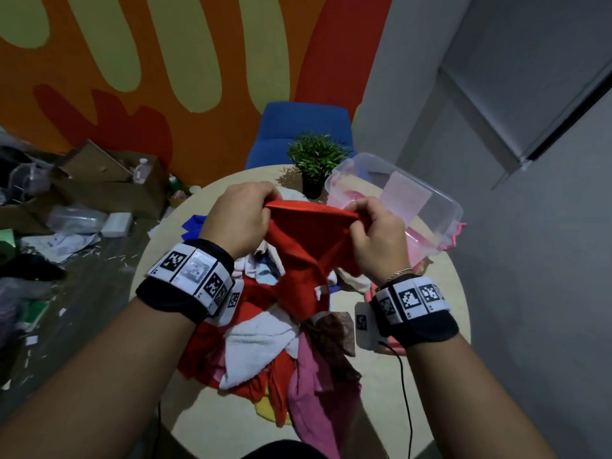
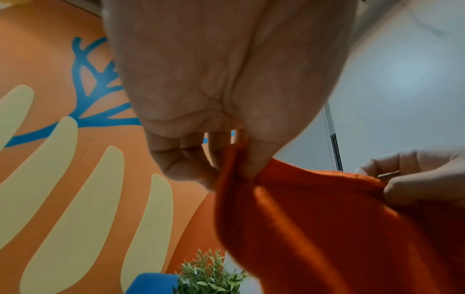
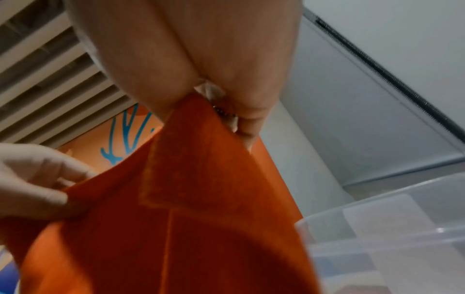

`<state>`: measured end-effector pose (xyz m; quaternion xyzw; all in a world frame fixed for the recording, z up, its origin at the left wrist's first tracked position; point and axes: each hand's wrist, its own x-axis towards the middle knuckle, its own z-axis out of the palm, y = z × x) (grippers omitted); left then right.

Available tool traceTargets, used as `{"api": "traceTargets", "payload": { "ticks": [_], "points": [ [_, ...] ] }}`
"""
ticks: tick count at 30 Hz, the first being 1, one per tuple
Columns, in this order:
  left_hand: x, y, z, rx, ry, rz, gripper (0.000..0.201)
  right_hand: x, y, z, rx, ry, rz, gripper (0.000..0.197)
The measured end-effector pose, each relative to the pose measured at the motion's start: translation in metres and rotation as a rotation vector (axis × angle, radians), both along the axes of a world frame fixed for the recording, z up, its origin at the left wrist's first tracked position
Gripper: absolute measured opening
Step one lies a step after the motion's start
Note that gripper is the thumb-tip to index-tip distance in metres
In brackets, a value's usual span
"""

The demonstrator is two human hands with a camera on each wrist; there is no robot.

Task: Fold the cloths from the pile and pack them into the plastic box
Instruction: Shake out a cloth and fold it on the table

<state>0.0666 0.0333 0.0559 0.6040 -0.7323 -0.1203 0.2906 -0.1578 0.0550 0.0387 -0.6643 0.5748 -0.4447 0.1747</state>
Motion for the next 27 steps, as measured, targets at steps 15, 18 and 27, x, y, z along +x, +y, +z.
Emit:
{"api": "traceTargets", "payload": {
  "ticks": [15, 18, 27],
  "points": [
    [0.013, -0.027, 0.010, -0.050, 0.439, 0.155, 0.015, -0.045, -0.007, 0.035, -0.065, 0.081, -0.033, 0.017],
    [-0.004, -0.020, 0.012, -0.113, 0.318, 0.161, 0.023, -0.025, -0.002, 0.030, 0.094, -0.232, 0.071, 0.024],
    [-0.047, 0.007, 0.015, -0.190, 0.173, -0.304, 0.016, 0.011, 0.002, 0.026, 0.235, -0.527, 0.210, 0.028]
  ]
}}
